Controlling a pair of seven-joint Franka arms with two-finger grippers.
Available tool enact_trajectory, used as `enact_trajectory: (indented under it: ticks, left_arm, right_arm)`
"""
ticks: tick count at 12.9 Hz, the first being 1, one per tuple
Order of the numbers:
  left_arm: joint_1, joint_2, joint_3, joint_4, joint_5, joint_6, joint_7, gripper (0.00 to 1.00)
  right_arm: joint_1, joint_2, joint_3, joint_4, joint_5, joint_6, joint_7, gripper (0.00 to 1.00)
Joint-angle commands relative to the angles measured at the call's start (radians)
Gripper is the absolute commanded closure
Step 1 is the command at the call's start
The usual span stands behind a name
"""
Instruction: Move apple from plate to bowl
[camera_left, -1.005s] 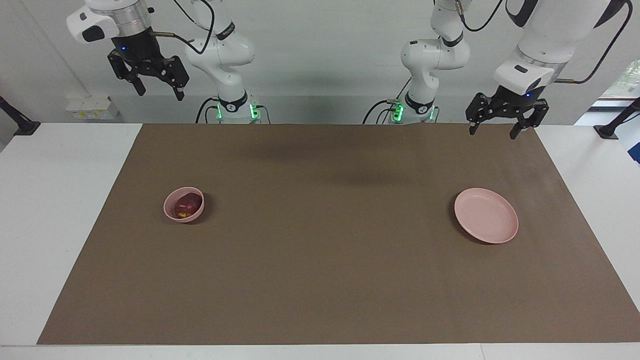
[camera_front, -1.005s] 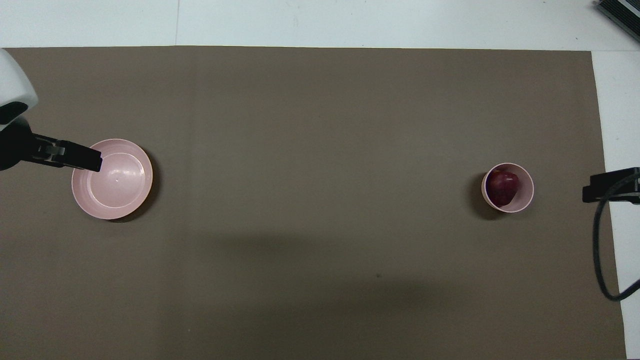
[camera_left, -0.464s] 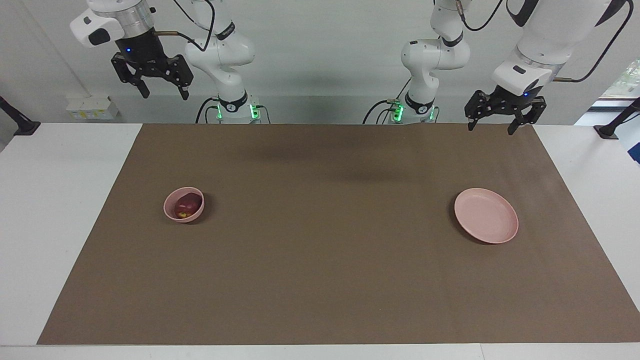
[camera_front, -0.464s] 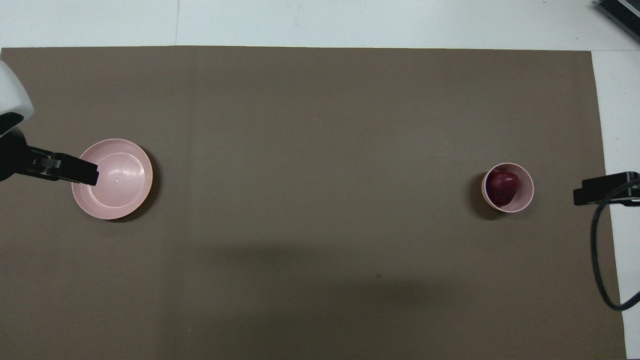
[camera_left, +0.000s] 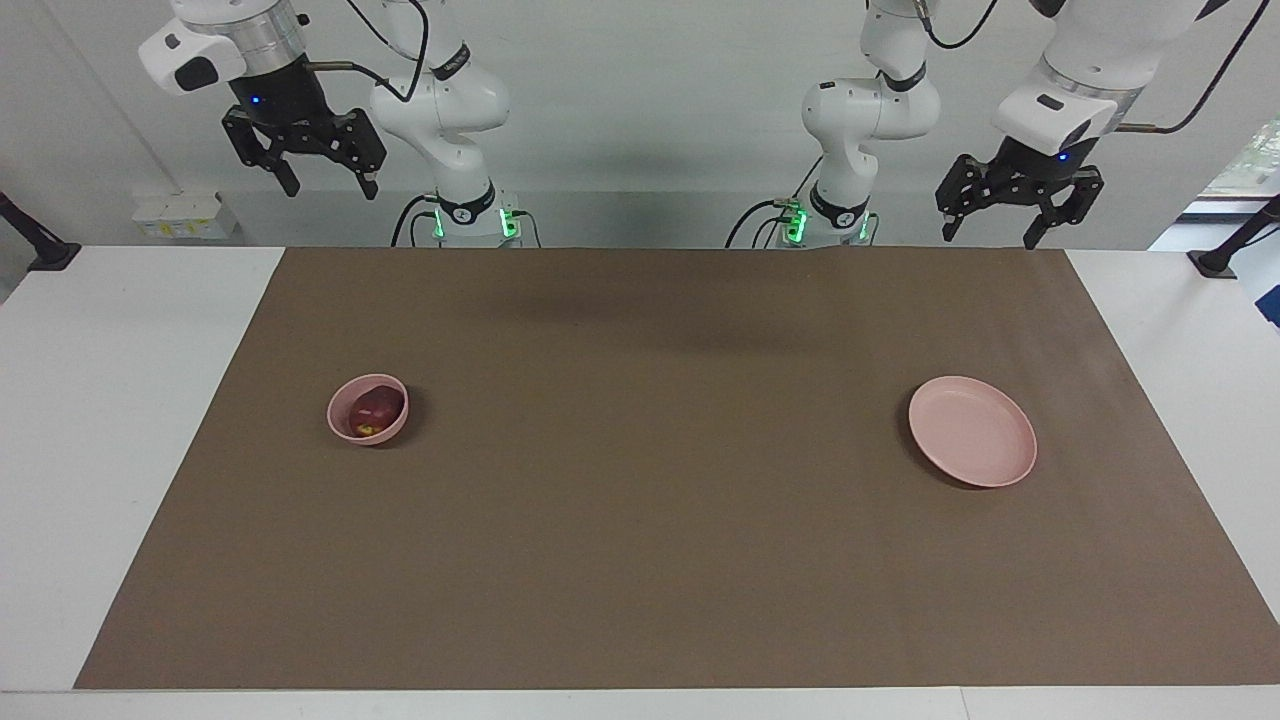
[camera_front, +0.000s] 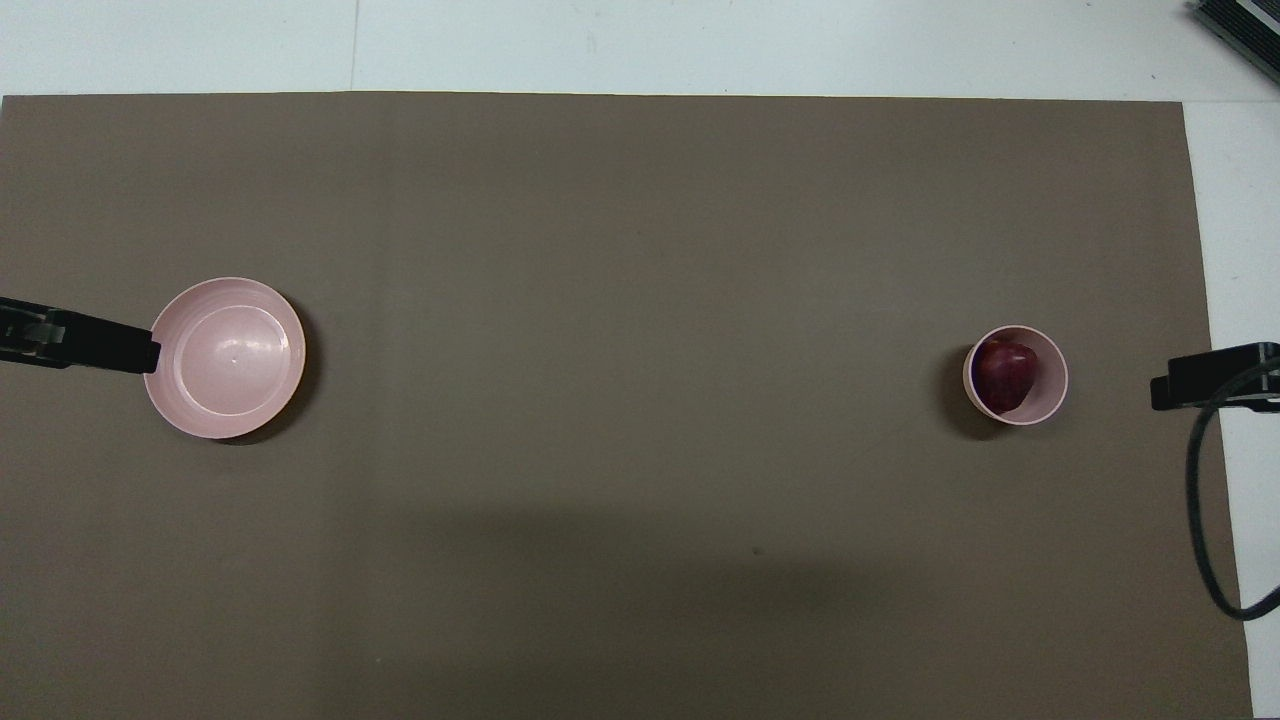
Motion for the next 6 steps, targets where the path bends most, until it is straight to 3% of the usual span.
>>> enact_trajectory:
  ticks: [1,6]
  left_arm:
    - [0.003,-0.021,0.006,-0.013,-0.023,-0.01,-0.008,0.0]
    - [0.008,-0.027,0.011,-0.014,-0.023,-0.009,-0.009,0.0]
  right_arm:
    - [-0.011,-0.023,0.001,-0.028,0.017,0.016,-0.028,0.0]
    - [-0.011,-0.023,0.001,-0.028,0.017,0.016,-0.028,0.0]
